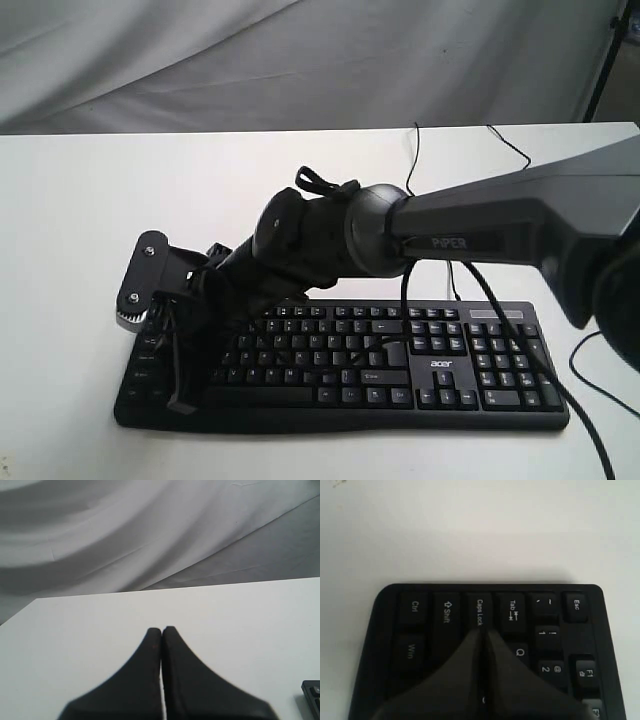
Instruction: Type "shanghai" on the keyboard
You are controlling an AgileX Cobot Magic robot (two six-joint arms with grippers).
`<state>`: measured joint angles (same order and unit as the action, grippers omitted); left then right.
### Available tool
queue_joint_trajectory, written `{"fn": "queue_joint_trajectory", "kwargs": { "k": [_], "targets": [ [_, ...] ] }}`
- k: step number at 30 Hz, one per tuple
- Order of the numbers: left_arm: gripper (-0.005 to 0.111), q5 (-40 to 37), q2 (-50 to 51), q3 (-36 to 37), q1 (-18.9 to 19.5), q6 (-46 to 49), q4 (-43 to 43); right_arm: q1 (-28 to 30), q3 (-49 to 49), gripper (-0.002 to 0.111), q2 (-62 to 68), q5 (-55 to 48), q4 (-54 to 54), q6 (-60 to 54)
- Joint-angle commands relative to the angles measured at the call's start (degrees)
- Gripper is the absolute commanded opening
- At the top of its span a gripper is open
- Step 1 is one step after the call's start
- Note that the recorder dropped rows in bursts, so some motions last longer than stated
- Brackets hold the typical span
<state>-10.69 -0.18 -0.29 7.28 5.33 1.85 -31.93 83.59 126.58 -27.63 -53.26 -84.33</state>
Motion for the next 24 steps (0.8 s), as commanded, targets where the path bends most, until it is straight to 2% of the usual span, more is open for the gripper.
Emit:
{"fn": "queue_joint_trajectory", "kwargs": {
  "k": [1, 15, 24],
  "targets": [
    [0.001, 0.16, 0.18, 0.29, -0.22, -0.16, -0.03, -0.05, 0.32, 0.0, 0.46, -0.24, 0.22, -0.83],
    [0.001, 0.16, 0.18, 0.29, -0.22, -0.16, -0.03, -0.05, 0.5, 0.0, 1.8, 0.34, 0.21, -1.37],
    [0.001, 0.16, 0.18, 0.29, -0.22, -0.16, -0.03, -0.05, 0.5, 0.0, -2.32, 0.05, 1.74, -0.51]
  ]
}}
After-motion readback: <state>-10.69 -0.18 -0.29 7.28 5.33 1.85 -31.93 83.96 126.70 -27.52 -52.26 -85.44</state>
